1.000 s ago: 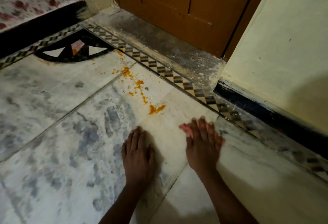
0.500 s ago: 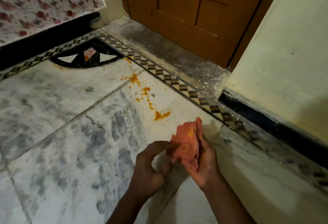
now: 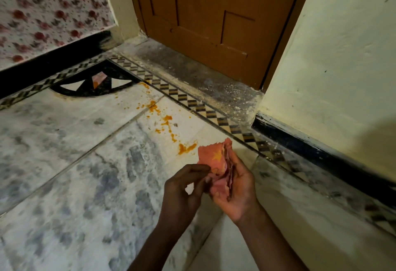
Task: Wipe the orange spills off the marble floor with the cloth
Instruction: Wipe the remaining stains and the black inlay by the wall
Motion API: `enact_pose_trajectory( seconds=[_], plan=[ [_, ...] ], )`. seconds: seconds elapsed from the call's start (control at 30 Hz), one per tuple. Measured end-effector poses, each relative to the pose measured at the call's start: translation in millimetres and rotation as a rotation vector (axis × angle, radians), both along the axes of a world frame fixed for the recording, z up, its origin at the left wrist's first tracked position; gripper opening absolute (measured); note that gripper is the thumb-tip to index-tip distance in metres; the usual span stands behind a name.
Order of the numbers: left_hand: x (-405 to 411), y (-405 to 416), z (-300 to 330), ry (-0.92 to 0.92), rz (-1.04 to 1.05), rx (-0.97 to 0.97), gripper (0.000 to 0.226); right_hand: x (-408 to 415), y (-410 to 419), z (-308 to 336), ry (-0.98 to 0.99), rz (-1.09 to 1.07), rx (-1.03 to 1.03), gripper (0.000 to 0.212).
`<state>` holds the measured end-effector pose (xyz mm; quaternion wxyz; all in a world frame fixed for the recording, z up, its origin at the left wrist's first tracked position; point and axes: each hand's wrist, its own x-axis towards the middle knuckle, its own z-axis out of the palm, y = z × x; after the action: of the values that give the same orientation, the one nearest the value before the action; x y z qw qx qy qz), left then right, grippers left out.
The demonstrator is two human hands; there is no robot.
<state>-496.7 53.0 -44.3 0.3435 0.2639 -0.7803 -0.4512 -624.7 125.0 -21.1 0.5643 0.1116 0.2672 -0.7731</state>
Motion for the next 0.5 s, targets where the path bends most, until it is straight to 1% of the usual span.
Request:
enact_pose_trajectory(
  seconds=[0.07, 0.1, 0.17, 0.2, 0.23, 0.3, 0.33, 0.4, 0.43, 0.5],
  plan=[
    [-3, -2, 7, 0.029, 0.067, 0.202, 0.015, 1, 0, -3, 0.002, -0.001, -0.008, 0.04],
    [-4, -4, 11, 0.041, 0.097, 0.276, 0.015, 2, 1, -5, 0.015, -0.001, -0.012, 0.038],
    [-7, -6, 19, 0.078, 0.163, 0.313, 0.021, 1, 8, -18, -0.002, -0.038, -0.035, 0.057],
    [-9, -8, 25, 0.098, 0.185, 0.307, 0.024, 2, 12, -19, 0.001, -0.062, -0.036, 0.06],
    [-12, -10, 31, 0.115, 0.192, 0.308, 0.027, 1, 16, -22, 0.009, -0.092, -0.043, 0.058],
    [-17, -14, 49, 0.152, 0.175, 0.349, 0.028, -6, 27, -25, 0.034, -0.133, -0.051, 0.06],
    [-19, -16, 58, 0.159, 0.154, 0.368, 0.026, -10, 32, -25, 0.077, -0.128, -0.037, 0.068],
    [-23, -20, 77, 0.16, 0.085, 0.398, 0.023, -18, 38, -26, 0.229, -0.023, -0.05, 0.085],
    [-24, -22, 87, 0.17, 0.038, 0.423, 0.023, -24, 40, -28, 0.309, 0.017, -0.059, 0.089],
    [-28, -26, 103, 0.186, -0.036, 0.475, 0.023, -37, 39, -22, 0.41, 0.035, -0.07, 0.087]
  ],
)
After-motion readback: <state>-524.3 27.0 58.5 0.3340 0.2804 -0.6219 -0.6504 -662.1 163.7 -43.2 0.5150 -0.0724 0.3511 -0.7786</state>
